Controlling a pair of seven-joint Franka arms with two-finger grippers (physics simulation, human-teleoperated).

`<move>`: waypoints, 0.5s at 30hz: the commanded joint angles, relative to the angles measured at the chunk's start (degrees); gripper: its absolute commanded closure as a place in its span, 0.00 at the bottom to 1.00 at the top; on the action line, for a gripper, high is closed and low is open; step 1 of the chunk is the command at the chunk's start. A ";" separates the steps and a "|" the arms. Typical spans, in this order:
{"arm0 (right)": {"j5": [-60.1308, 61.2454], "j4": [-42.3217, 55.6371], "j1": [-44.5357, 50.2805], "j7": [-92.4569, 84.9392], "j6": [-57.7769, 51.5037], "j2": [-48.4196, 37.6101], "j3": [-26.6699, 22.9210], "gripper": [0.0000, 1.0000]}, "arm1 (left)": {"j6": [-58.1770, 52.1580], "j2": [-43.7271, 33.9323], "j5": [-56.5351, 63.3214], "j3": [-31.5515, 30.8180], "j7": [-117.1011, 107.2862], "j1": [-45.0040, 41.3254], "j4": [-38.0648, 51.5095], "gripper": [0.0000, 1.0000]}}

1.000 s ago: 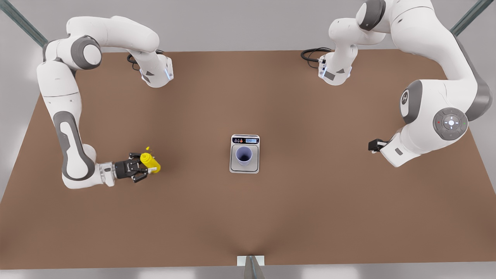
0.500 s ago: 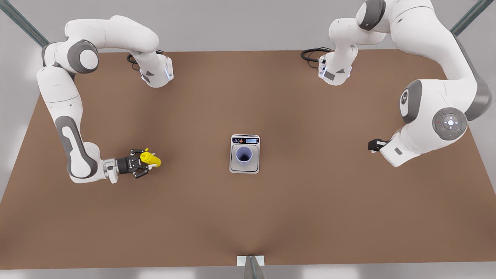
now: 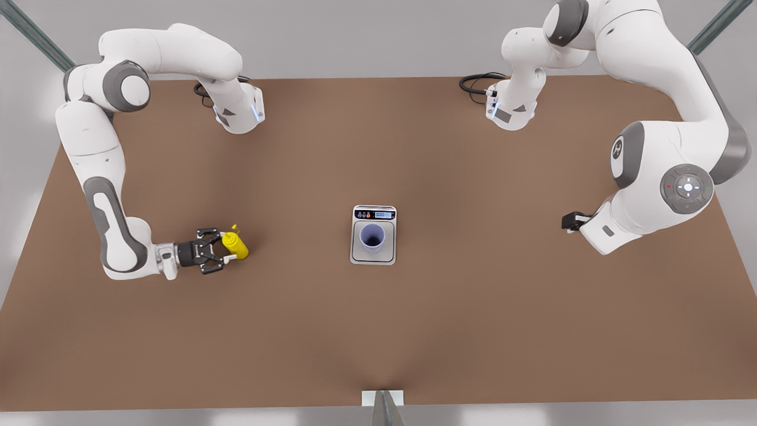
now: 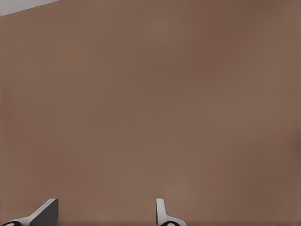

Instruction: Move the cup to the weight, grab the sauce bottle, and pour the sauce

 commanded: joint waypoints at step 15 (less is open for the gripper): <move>-39.81 13.68 23.59 98.87 -7.78 -38.15 -4.00 0.06 | -0.09 -1.41 -0.26 -0.26 -0.26 -0.18 0.09 0.00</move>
